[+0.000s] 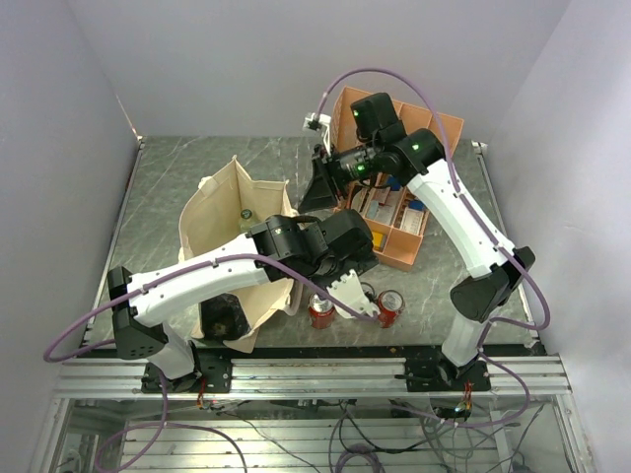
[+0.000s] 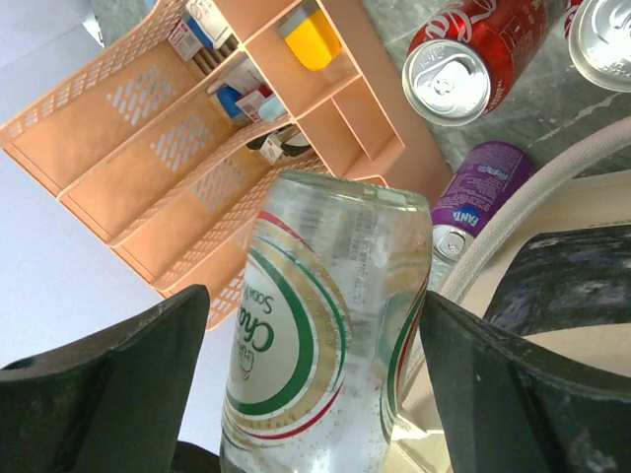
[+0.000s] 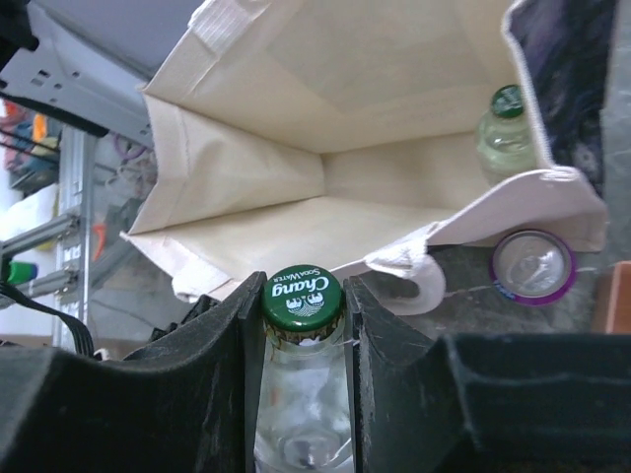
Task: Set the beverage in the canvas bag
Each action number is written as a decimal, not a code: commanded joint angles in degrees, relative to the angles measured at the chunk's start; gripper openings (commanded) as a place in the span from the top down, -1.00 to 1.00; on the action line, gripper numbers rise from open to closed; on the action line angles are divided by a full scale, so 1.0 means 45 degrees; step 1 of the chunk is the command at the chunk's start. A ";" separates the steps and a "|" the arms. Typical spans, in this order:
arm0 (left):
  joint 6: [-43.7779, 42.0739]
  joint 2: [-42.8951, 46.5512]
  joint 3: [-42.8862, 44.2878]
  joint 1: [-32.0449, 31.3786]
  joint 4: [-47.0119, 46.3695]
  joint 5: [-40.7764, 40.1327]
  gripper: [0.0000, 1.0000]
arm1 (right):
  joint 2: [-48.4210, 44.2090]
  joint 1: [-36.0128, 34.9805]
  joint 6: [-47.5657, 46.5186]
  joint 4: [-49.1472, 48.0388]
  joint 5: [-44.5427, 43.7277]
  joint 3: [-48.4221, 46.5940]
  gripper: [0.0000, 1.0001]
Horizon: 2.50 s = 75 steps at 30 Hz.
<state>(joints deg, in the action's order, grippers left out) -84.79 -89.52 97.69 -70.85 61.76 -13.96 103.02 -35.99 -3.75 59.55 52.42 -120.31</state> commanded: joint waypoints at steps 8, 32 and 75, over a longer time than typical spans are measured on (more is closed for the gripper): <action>0.0861 0.0334 0.0195 -0.0174 -0.1189 -0.0310 -0.99 | -0.1191 0.1043 0.0127 -0.2235 -0.1152 -0.0220 1.00; 0.7571 0.1826 0.2202 0.4595 -0.2761 0.0806 -0.98 | -0.1783 0.1638 -0.1529 -0.2033 -0.5613 -0.2171 1.00; 1.6852 0.2970 -0.1504 1.5411 0.0863 0.7531 -0.14 | 0.1354 -0.4327 -0.1745 -0.6572 -0.2677 -0.0388 1.00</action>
<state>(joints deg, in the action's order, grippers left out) -9.85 -76.34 90.94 -2.37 65.49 15.75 108.33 -55.37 -8.67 39.35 38.37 -121.03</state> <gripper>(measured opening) 0.635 0.319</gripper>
